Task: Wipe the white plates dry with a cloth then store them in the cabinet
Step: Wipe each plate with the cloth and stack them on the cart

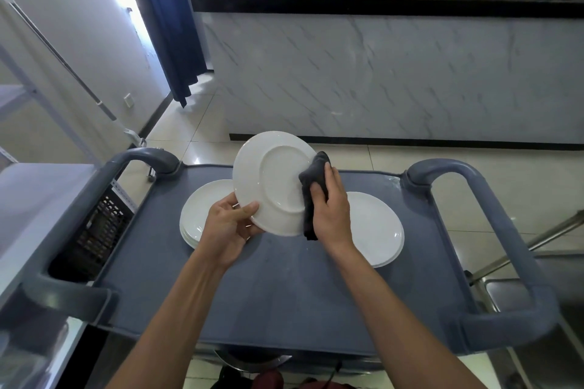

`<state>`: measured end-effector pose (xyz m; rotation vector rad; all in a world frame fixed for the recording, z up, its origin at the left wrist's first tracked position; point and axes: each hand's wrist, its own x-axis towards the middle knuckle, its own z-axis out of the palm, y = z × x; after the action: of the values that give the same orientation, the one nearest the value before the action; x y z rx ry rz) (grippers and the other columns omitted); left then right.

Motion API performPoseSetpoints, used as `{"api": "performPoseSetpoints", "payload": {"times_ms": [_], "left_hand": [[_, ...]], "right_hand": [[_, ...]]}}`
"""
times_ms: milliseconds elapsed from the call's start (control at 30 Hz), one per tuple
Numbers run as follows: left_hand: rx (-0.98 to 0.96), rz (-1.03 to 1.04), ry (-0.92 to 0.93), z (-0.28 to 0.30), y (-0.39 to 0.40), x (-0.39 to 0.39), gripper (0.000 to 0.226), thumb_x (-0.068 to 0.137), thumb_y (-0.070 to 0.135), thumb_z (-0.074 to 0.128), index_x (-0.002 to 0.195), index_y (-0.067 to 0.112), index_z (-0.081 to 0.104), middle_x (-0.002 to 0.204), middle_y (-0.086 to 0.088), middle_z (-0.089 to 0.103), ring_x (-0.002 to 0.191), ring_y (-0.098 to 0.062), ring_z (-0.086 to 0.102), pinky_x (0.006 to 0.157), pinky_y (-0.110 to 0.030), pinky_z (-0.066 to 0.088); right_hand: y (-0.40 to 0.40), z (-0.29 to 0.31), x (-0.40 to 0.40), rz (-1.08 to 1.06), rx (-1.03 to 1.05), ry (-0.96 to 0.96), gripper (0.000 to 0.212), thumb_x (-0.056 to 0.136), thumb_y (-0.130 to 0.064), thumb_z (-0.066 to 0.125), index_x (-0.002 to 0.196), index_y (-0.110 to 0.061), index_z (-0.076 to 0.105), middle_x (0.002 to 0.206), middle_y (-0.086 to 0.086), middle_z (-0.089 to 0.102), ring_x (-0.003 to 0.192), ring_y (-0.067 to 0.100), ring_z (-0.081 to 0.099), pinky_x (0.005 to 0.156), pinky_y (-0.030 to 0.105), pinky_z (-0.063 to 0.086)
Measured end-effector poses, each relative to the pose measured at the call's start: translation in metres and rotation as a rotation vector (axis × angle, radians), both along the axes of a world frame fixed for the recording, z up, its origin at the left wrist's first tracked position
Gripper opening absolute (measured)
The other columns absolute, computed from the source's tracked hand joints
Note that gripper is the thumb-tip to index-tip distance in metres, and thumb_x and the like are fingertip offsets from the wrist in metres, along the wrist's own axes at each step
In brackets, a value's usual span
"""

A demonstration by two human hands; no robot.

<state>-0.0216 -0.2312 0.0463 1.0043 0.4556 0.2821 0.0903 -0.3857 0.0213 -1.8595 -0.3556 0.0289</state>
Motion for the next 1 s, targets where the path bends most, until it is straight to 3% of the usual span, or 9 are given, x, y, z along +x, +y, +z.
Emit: {"api": "performPoseSetpoints", "payload": {"times_ms": [100, 267, 367, 433, 533, 633, 733, 800, 1000], "left_hand": [[0.014, -0.032, -0.015, -0.002, 0.003, -0.005, 0.032, 0.078, -0.002, 0.063, 0.11, 0.002, 0.068, 0.096, -0.012, 0.076, 0.082, -0.025, 0.073, 0.068, -0.04, 0.062], [0.029, -0.075, -0.009, -0.007, 0.007, -0.008, 0.035, 0.076, 0.0, 0.064, 0.11, 0.002, 0.068, 0.097, -0.013, 0.076, 0.083, -0.027, 0.073, 0.069, -0.04, 0.063], [0.053, -0.12, 0.0, -0.008, 0.01, -0.008, 0.04, 0.073, 0.002, 0.068, 0.113, 0.002, 0.068, 0.097, -0.015, 0.075, 0.082, -0.028, 0.072, 0.067, -0.04, 0.063], [0.064, -0.152, 0.007, -0.008, 0.011, -0.008, 0.043, 0.071, 0.003, 0.069, 0.114, 0.001, 0.067, 0.097, -0.015, 0.075, 0.08, -0.028, 0.073, 0.065, -0.039, 0.062], [0.092, -0.195, 0.018, -0.006, 0.014, -0.007, 0.036, 0.077, -0.001, 0.064, 0.112, 0.0, 0.067, 0.095, -0.016, 0.075, 0.077, -0.028, 0.072, 0.062, -0.037, 0.061], [0.135, -0.218, 0.031, -0.008, 0.019, -0.005, 0.03, 0.075, -0.003, 0.073, 0.104, 0.004, 0.074, 0.097, -0.018, 0.073, 0.08, -0.032, 0.068, 0.065, -0.04, 0.057], [0.156, -0.22, 0.042, -0.009, 0.022, -0.003, 0.028, 0.071, 0.005, 0.076, 0.098, 0.009, 0.078, 0.095, -0.02, 0.069, 0.084, -0.034, 0.059, 0.069, -0.044, 0.043], [0.171, -0.215, 0.043, -0.008, 0.022, 0.0, 0.026, 0.07, 0.006, 0.076, 0.096, 0.01, 0.079, 0.09, -0.018, 0.069, 0.081, -0.032, 0.058, 0.068, -0.043, 0.041], [0.258, -0.236, 0.051, 0.001, 0.018, 0.009, 0.022, 0.069, 0.005, 0.074, 0.091, 0.008, 0.079, 0.087, -0.017, 0.073, 0.076, -0.033, 0.069, 0.067, -0.042, 0.057]], "right_hand": [[-0.003, 0.004, 0.01, 0.017, 0.025, 0.034, 0.054, 0.101, -0.032, 0.044, 0.153, -0.022, 0.036, 0.156, -0.007, 0.04, 0.143, 0.011, 0.035, 0.119, 0.036, 0.029], [-0.008, 0.013, 0.021, 0.054, 0.077, 0.025, 0.04, 0.103, -0.019, 0.046, 0.142, -0.027, 0.048, 0.128, -0.021, 0.055, 0.116, -0.015, 0.046, 0.093, 0.003, 0.033], [-0.01, 0.014, 0.029, 0.055, 0.052, 0.03, 0.039, 0.103, -0.016, 0.046, 0.142, -0.021, 0.048, 0.119, -0.033, 0.051, 0.108, -0.021, 0.046, 0.087, -0.003, 0.03], [-0.009, 0.016, 0.03, 0.064, 0.03, 0.015, 0.043, 0.104, -0.017, 0.046, 0.147, -0.018, 0.043, 0.13, -0.024, 0.05, 0.116, -0.013, 0.045, 0.097, 0.002, 0.028], [-0.007, 0.017, 0.034, 0.096, -0.02, -0.036, 0.049, 0.104, -0.019, 0.046, 0.152, -0.018, 0.037, 0.147, -0.014, 0.041, 0.133, 0.002, 0.037, 0.113, 0.02, 0.026], [-0.003, 0.017, 0.039, 0.102, -0.087, -0.096, 0.051, 0.104, -0.024, 0.047, 0.154, -0.019, 0.035, 0.159, -0.003, 0.035, 0.146, 0.012, 0.029, 0.121, 0.032, 0.022], [0.001, 0.022, 0.041, 0.12, -0.132, -0.165, 0.052, 0.104, -0.022, 0.047, 0.154, -0.018, 0.034, 0.161, 0.002, 0.031, 0.148, 0.014, 0.025, 0.122, 0.031, 0.018], [0.003, 0.027, 0.041, 0.119, -0.157, -0.213, 0.053, 0.103, -0.023, 0.047, 0.154, -0.017, 0.034, 0.161, 0.003, 0.031, 0.148, 0.016, 0.025, 0.121, 0.028, 0.018], [0.017, 0.042, 0.038, 0.163, -0.25, -0.373, 0.056, 0.098, -0.035, 0.04, 0.152, -0.019, 0.039, 0.159, 0.004, 0.035, 0.145, 0.02, 0.031, 0.119, 0.036, 0.022]]}}
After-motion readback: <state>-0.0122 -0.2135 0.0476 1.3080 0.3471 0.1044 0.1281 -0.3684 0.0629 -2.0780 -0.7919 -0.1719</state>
